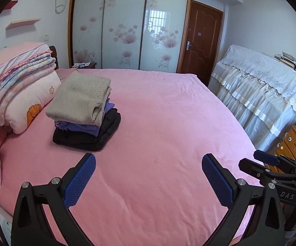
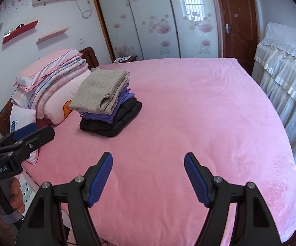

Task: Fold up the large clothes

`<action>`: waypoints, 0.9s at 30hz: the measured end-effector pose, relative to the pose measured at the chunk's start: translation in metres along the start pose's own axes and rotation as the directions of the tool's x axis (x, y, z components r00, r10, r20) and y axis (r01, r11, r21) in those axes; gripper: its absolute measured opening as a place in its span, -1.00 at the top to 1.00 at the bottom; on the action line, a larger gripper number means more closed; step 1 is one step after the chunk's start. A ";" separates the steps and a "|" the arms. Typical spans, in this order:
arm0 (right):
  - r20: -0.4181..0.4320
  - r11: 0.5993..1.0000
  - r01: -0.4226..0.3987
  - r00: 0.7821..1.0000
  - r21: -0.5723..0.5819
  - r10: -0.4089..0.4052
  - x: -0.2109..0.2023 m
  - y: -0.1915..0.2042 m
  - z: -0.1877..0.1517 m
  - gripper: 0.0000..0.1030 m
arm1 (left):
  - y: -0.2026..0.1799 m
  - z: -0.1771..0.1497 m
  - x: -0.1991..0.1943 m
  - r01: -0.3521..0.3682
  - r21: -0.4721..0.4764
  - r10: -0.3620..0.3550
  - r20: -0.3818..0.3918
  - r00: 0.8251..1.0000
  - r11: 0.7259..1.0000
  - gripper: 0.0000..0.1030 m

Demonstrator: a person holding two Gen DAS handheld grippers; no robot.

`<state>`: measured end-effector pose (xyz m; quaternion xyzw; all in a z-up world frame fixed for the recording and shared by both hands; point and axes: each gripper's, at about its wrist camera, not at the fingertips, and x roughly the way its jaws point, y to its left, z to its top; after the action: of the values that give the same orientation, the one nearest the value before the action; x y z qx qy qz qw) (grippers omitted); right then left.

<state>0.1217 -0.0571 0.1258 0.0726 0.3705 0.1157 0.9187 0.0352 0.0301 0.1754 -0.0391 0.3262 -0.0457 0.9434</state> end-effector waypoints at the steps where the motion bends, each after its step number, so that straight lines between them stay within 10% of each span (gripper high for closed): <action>1: 0.006 1.000 0.005 1.000 0.006 -0.005 -0.005 -0.003 -0.004 -0.41 | -0.003 -0.004 -0.003 -0.014 -0.002 0.014 0.002 1.000 1.000 -1.00; 27: 0.103 0.986 0.125 0.985 0.110 -0.136 -0.078 -0.025 -0.101 -0.58 | -0.062 -0.087 -0.042 -0.134 -0.029 0.135 0.026 0.990 0.991 -1.00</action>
<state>0.0010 -0.0971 0.0998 0.1018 0.3288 0.0318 0.9384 -0.0555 -0.0303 0.1397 -0.0303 0.3156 0.0231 0.9481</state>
